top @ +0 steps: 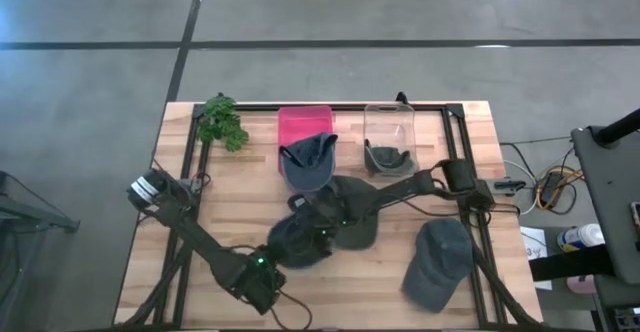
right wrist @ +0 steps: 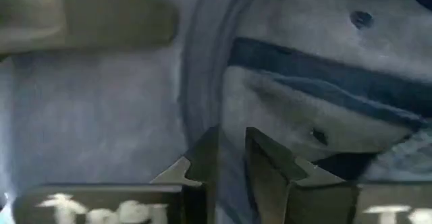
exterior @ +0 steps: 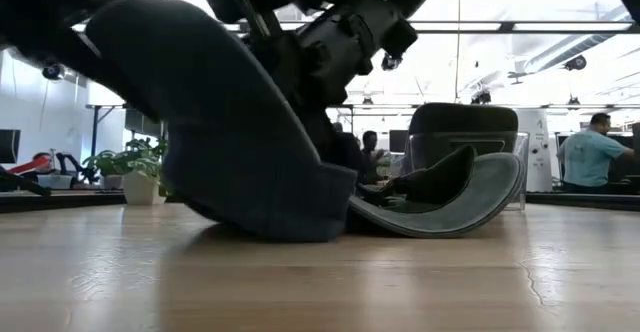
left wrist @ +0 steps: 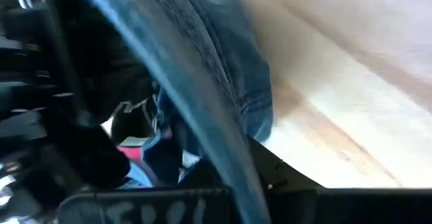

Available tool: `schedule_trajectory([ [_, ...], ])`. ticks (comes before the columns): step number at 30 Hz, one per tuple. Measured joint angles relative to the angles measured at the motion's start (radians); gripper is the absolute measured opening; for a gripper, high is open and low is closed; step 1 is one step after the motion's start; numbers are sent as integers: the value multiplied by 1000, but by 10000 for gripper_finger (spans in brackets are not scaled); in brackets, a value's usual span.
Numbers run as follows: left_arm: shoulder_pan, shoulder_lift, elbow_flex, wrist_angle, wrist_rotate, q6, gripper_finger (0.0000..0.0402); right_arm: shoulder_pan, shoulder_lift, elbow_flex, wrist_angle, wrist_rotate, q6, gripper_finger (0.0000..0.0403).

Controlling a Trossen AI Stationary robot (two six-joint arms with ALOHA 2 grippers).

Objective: Pick & Place hat
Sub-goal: Put the top blue cap into the red bin

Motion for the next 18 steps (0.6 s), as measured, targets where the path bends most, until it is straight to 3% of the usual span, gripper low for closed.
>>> schedule_trajectory([
  [5,-45,3,-37,-54,46,-68,7,3,-69,52,-92,30,-79,68],
  [8,-76,0,-40,-90,76,-123,7,-6,-133,81,-219,230,-158,68],
  [10,-98,2,-44,-92,58,-131,7,-12,-164,94,-327,421,-184,68],
  [12,-109,2,-43,-84,44,-128,7,-22,-182,99,-413,533,-182,68],
  [18,-110,2,-42,-81,24,-111,7,-66,-92,67,-402,448,-156,68],
])
